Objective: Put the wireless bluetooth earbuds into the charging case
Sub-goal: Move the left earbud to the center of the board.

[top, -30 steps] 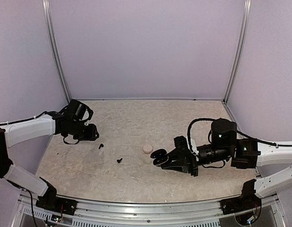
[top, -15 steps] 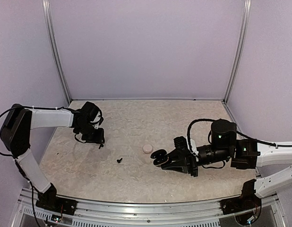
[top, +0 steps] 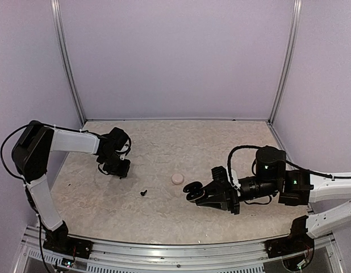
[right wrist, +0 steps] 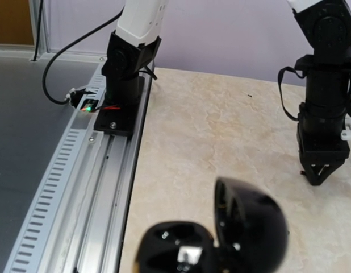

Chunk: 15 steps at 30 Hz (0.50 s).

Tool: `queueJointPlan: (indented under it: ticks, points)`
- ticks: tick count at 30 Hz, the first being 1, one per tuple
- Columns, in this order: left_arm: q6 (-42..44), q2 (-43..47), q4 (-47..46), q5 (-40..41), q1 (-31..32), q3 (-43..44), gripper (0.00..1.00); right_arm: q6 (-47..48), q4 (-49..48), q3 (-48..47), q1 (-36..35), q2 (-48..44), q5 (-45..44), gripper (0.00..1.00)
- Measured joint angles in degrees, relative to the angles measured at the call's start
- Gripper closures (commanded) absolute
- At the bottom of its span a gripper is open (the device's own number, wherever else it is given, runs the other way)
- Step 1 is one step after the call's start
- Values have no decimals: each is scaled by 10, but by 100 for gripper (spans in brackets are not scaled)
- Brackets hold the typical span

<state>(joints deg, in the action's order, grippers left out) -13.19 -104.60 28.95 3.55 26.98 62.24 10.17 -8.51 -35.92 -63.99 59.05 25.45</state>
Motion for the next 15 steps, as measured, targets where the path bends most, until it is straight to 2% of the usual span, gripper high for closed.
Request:
queueJointPlan:
  ticks: [6, 15]
  points:
    - [-7, 0, 1, 26, 33, -1, 85, 0, -7, 8, 0, -12, 0, 100]
    - [-87, 86, 4, 11, 162, -101, 88, -3, -12, 18, 0, -18, 4, 100]
